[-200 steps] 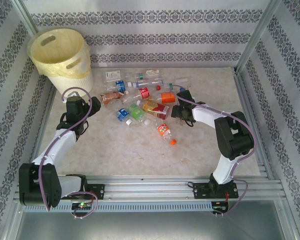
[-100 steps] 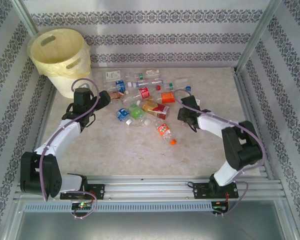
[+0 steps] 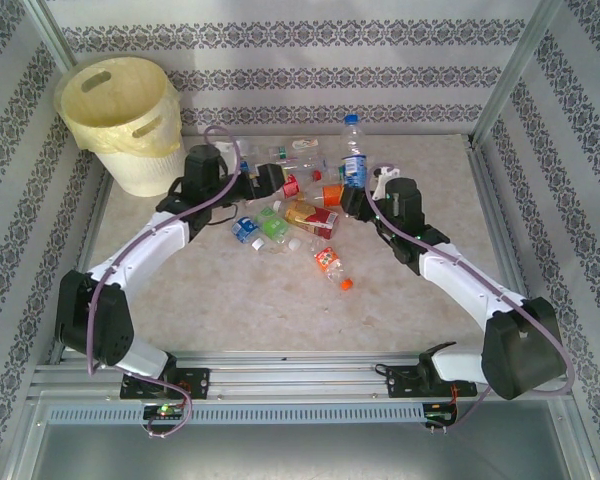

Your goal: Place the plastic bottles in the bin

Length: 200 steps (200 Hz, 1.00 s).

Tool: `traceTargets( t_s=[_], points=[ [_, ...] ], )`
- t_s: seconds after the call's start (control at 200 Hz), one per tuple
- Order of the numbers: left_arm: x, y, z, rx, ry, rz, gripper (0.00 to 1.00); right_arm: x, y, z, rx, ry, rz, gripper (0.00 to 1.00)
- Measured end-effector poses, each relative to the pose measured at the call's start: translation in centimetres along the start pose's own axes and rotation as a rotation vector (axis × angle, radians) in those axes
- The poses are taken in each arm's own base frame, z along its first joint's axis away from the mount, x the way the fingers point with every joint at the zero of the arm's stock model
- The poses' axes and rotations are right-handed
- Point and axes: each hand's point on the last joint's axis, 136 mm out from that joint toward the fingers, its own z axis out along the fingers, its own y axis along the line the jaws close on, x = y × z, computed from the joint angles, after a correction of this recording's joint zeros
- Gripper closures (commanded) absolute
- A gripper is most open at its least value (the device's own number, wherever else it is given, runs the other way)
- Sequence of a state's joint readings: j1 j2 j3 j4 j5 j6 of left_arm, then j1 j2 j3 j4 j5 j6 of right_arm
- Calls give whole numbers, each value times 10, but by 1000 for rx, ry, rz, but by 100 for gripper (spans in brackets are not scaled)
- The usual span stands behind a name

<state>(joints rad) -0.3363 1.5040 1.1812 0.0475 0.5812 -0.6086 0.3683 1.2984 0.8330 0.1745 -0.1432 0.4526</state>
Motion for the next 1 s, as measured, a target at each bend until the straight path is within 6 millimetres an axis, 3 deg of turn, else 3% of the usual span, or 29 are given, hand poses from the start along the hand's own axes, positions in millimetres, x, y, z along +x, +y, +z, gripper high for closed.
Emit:
traceTargets(
  t_s=[0.17, 0.365, 0.615, 0.839, 0.999],
  points=[
    [-20, -49, 11, 107, -11, 49, 0, -3, 52, -1, -184, 28, -57, 56],
    [-44, -54, 22, 68, -57, 21, 0, -7, 87, -3, -290, 33, -112, 55],
    [-34, -41, 49, 82, -2, -34, 0, 6, 96, 8, -307, 91, -142, 54],
    [-39, -44, 56, 93, 2, -42, 29, 3, 103, 16, -312, 108, -170, 54],
    [-43, -50, 55, 108, -2, -38, 36, 0, 106, 16, -312, 114, -196, 44]
  ],
)
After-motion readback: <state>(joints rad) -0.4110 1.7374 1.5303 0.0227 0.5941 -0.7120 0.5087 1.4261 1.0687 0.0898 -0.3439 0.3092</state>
